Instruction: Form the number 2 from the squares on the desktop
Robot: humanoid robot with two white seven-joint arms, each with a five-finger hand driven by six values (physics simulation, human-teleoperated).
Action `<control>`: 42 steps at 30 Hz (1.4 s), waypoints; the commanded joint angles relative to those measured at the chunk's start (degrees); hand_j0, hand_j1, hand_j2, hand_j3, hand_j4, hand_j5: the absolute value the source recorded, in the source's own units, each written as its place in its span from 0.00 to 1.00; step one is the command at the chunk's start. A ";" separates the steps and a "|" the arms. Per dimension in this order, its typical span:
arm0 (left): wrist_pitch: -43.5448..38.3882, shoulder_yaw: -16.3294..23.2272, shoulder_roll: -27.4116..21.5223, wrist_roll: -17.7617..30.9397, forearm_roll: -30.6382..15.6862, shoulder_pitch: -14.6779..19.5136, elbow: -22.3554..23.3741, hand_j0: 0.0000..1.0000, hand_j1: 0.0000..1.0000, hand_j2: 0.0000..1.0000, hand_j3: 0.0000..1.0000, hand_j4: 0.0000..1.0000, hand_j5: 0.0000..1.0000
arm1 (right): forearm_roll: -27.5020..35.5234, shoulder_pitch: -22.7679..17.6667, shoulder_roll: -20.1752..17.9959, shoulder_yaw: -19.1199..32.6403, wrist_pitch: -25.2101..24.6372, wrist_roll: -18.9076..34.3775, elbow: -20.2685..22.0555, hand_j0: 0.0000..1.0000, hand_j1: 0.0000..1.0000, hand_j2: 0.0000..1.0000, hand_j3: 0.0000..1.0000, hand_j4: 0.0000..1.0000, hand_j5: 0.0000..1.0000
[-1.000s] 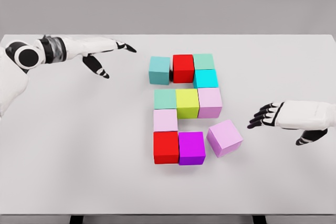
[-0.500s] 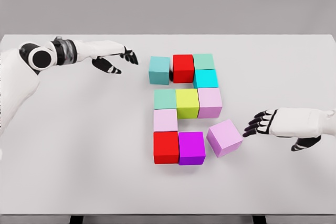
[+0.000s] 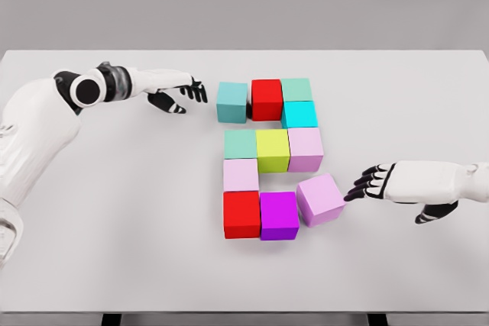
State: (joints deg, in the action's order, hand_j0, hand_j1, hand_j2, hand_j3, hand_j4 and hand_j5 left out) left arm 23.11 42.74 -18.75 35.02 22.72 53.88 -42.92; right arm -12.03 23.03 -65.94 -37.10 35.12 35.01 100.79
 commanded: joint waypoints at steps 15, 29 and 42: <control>-2.37 -0.20 0.99 -0.02 3.12 -0.70 -1.02 0.63 0.63 0.63 0.63 0.63 0.63 | 0.35 -1.58 -0.50 0.09 -0.12 -0.01 0.02 0.95 0.95 0.95 0.95 0.95 0.95; -1.22 -0.29 0.91 -0.02 1.80 -1.05 -3.75 0.64 0.64 0.64 0.64 0.64 0.64 | 5.78 3.43 5.30 0.53 -0.12 -0.01 -8.51 1.00 1.00 1.00 1.00 1.00 1.00; -1.48 -0.29 0.99 -0.02 1.71 -1.14 -3.57 0.63 0.63 0.63 0.63 0.63 0.63 | 32.16 3.87 8.11 -8.69 -0.12 -0.01 -14.05 1.00 1.00 1.00 1.00 1.00 1.00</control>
State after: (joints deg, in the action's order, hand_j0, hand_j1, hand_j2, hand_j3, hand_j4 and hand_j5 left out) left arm 21.77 42.57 -17.79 35.02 24.72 52.73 -46.48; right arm 18.60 26.89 -58.57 -44.32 35.14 35.02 86.83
